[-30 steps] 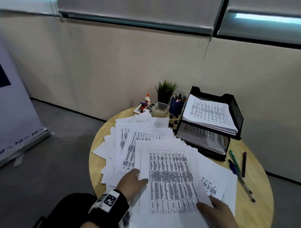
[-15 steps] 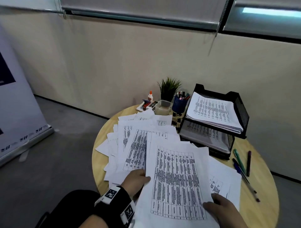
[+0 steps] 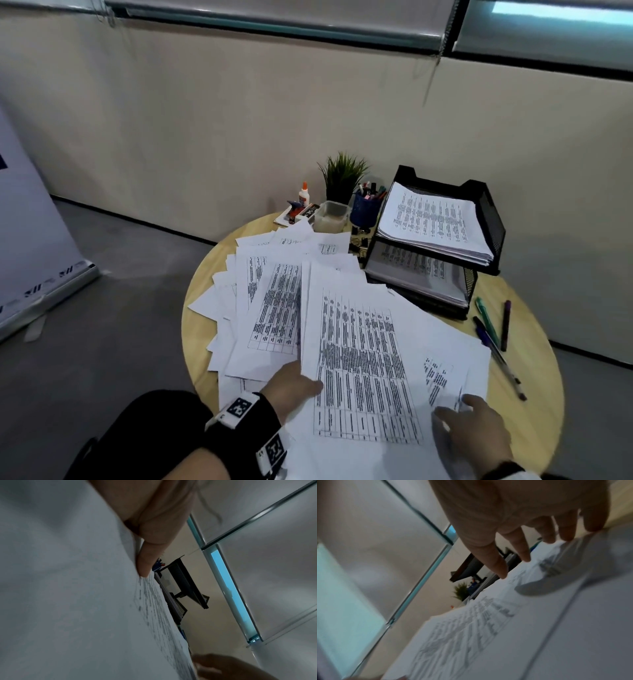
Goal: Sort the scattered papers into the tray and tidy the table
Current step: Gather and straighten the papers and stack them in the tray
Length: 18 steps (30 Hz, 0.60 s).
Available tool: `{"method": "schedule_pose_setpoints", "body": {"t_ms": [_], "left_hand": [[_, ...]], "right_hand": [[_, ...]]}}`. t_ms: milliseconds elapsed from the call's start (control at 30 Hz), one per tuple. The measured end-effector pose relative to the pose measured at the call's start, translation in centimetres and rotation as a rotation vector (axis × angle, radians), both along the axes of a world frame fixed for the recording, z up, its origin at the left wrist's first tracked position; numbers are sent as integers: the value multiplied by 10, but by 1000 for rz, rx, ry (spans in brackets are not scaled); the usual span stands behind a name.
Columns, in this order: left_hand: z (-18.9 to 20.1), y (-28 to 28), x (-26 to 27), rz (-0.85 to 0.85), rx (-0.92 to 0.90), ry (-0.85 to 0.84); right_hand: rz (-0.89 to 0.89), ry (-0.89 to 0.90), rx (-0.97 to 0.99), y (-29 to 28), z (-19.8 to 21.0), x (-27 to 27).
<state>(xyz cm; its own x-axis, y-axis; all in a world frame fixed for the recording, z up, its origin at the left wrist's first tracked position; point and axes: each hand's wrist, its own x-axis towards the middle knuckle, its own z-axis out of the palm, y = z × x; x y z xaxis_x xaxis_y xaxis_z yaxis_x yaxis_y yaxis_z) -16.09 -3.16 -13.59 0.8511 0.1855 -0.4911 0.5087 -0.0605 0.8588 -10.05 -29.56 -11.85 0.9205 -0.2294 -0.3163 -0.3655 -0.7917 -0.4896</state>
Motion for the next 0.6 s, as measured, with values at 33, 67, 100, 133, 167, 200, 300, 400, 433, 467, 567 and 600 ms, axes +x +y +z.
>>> {"method": "schedule_pose_setpoints", "body": {"t_ms": [33, 67, 100, 133, 167, 200, 300, 400, 433, 467, 567, 600], "left_hand": [[2, 1, 0, 11, 16, -22], [2, 2, 1, 26, 32, -33], [1, 3, 2, 39, 42, -40], [-1, 5, 3, 51, 46, -38], [-2, 5, 3, 55, 53, -29], [-5, 5, 4, 57, 56, -17], [-8, 4, 4, 34, 57, 7], [-11, 3, 6, 38, 65, -5], [-10, 2, 6, 37, 73, 1], [-11, 2, 7, 36, 76, 9], [-10, 2, 6, 25, 73, 12], [-9, 2, 6, 32, 68, 12]], "right_hand": [[-18, 9, -10, -4, -2, 3], [-47, 1, 13, -6, -1, 4], [-75, -3, 30, -8, -1, 5], [-89, -8, 39, -9, 0, 6], [-96, -1, 26, -10, 0, 5], [-104, 12, 7, -9, 2, 4], [-114, 90, -114, -6, 8, -4], [-64, 127, -175, 0, 9, -6], [-41, 120, -182, 1, 7, -5], [-24, 106, -188, 4, 6, -3], [8, 68, -186, 13, 0, 5], [-8, 59, -166, 16, 0, 8]]}}
